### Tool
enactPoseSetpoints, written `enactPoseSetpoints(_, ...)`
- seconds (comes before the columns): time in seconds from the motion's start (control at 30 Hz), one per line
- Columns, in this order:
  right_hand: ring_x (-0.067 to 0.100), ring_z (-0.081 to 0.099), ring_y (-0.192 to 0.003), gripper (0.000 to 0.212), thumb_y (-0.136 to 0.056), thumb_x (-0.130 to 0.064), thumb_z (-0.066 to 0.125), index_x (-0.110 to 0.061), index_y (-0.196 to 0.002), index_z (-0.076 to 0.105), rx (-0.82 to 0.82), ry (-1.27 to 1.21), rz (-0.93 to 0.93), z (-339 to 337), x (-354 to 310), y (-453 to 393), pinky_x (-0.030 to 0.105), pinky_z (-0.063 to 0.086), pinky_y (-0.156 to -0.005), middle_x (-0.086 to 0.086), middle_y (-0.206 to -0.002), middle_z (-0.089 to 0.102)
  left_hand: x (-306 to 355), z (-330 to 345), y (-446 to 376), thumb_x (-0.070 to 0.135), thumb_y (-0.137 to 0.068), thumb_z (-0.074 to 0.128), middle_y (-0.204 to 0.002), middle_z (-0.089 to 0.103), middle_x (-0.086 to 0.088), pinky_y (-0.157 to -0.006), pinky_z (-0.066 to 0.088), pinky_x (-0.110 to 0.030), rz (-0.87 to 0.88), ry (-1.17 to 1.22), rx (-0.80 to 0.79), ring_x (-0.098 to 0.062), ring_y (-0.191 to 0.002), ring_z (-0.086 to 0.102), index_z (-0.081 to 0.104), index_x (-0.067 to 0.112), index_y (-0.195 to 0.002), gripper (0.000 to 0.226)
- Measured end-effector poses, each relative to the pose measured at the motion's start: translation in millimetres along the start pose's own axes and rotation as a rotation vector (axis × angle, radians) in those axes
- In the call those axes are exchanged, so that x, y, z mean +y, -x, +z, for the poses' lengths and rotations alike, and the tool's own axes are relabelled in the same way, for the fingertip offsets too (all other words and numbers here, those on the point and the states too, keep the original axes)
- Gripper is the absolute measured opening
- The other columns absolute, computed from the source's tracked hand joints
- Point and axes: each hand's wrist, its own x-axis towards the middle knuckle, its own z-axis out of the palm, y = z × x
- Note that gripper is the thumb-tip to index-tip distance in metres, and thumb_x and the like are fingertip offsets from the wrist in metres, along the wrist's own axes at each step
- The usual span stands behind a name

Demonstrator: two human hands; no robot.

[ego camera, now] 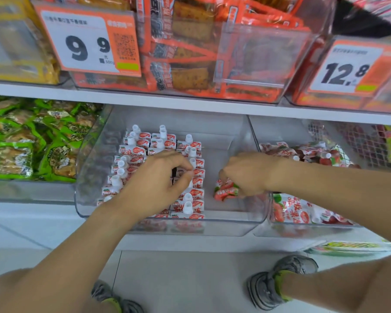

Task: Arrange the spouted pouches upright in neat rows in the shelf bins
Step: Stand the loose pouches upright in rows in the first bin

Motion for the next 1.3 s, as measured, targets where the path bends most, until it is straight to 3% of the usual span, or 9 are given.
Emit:
enactPoseSetpoints(0.23, 0.021, 0.065, -0.090, 0.024, -0.092, -0.032, 0.062, -0.034, -0.114, 0.071, 0.188, -0.289, 0.029, -6, 11, 31, 0.033, 0.053, -0.072, -0.005, -0.096, 0.074, 10, -2, 5, 0.024, -0.090, 0.064, -0.082, 0.068, 0.013, -0.071, 0.047, -0.015, -0.104, 0.106, 0.055, -0.002, -0.078, 0.062, 0.070, 0.024, -0.088, 0.007)
enactPoseSetpoints(0.4, 0.015, 0.068, -0.105, 0.029, -0.091, -0.032, 0.061, -0.027, -0.117, 0.072, 0.805, -0.564, 0.043, 9, -16, 78, 0.035, 0.055, -0.091, -0.003, -0.118, 0.071, 39, -6, 10, 0.065, -0.083, 0.058, -0.085, 0.073, 0.002, -0.073, 0.058, -0.038, -0.544, 0.593, -0.130, -0.018, -0.073, 0.073, 0.066, 0.023, -0.098, 0.046)
enactPoseSetpoints(0.5, 0.006, 0.065, -0.110, 0.029, -0.089, -0.029, 0.070, -0.022, -0.116, 0.072, 1.014, -0.835, 0.052, 15, -50, 84, 0.029, 0.052, -0.096, -0.005, -0.121, 0.069, 58, -6, 9, 0.047, -0.085, 0.062, -0.098, 0.074, -0.017, -0.081, 0.059, -0.043, -0.679, 1.036, -0.254, -0.034, -0.087, 0.073, 0.068, 0.006, -0.110, 0.048)
enactPoseSetpoints(0.63, 0.012, 0.054, -0.126, 0.062, -0.080, -0.011, 0.079, -0.025, -0.135, 0.055, 1.005, -1.244, 0.063, 23, -77, 80, 0.030, 0.052, -0.095, -0.006, -0.135, 0.055, 55, -5, 11, 0.022, -0.074, 0.072, -0.105, 0.073, -0.015, -0.073, 0.059, -0.037, -0.606, 1.160, -0.109, -0.029, -0.093, 0.072, 0.064, 0.003, -0.117, 0.047)
enactPoseSetpoints(0.77, 0.008, 0.057, -0.122, 0.082, -0.075, -0.016, 0.083, -0.034, -0.142, 0.038, 0.872, -1.906, 0.084, 14, -85, 81, 0.023, 0.055, -0.085, -0.007, -0.138, 0.051, 45, -10, 14, 0.015, -0.074, 0.073, -0.107, 0.074, -0.006, -0.087, 0.056, -0.036, -0.381, 0.972, -0.029, -0.023, -0.100, 0.071, 0.064, 0.014, -0.116, 0.043)
enactPoseSetpoints(0.93, 0.022, 0.071, -0.098, 0.044, -0.082, -0.006, 0.075, -0.018, -0.120, 0.056, 0.790, -1.736, 0.036, -1, -77, 57, 0.045, 0.061, -0.075, 0.001, -0.114, 0.071, 37, -9, 12, 0.022, -0.072, 0.079, -0.106, 0.074, 0.001, -0.088, 0.056, -0.041, -0.221, 0.710, -0.049, -0.017, -0.099, 0.071, 0.064, 0.014, -0.118, 0.049)
enactPoseSetpoints(1.03, 0.020, 0.073, -0.079, 0.031, -0.082, -0.004, 0.075, -0.026, -0.094, 0.058, 0.851, -1.643, 0.112, -2, -64, 49, 0.042, 0.060, -0.059, -0.004, -0.098, 0.073, 33, -8, 8, 0.028, -0.068, 0.084, -0.102, 0.075, 0.007, -0.087, 0.057, -0.040, -0.202, 0.554, 0.036, -0.013, -0.094, 0.072, 0.068, 0.021, -0.118, 0.053)
enactPoseSetpoints(1.17, 0.017, 0.074, -0.079, 0.027, -0.081, -0.013, 0.078, -0.015, -0.093, 0.054, 0.919, -1.395, 0.254, -5, -45, 32, 0.044, 0.060, -0.070, -0.001, -0.094, 0.072, 21, -7, -7, 0.052, -0.059, 0.082, -0.085, 0.075, 0.006, -0.076, 0.058, -0.037, -0.159, 0.306, 0.153, -0.014, -0.077, 0.071, 0.072, 0.023, -0.103, 0.053)
enactPoseSetpoints(1.3, 0.017, 0.071, -0.079, 0.018, -0.078, -0.013, 0.080, -0.018, -0.087, 0.065, 1.186, -1.063, 0.462, -11, -20, -2, 0.041, 0.058, -0.076, 0.000, -0.088, 0.074, -14, -5, -23, 0.059, -0.073, 0.071, -0.122, 0.064, 0.004, -0.095, 0.050, -0.030, -0.213, -0.078, 0.044, -0.011, -0.109, 0.060, 0.055, 0.023, -0.130, 0.070)
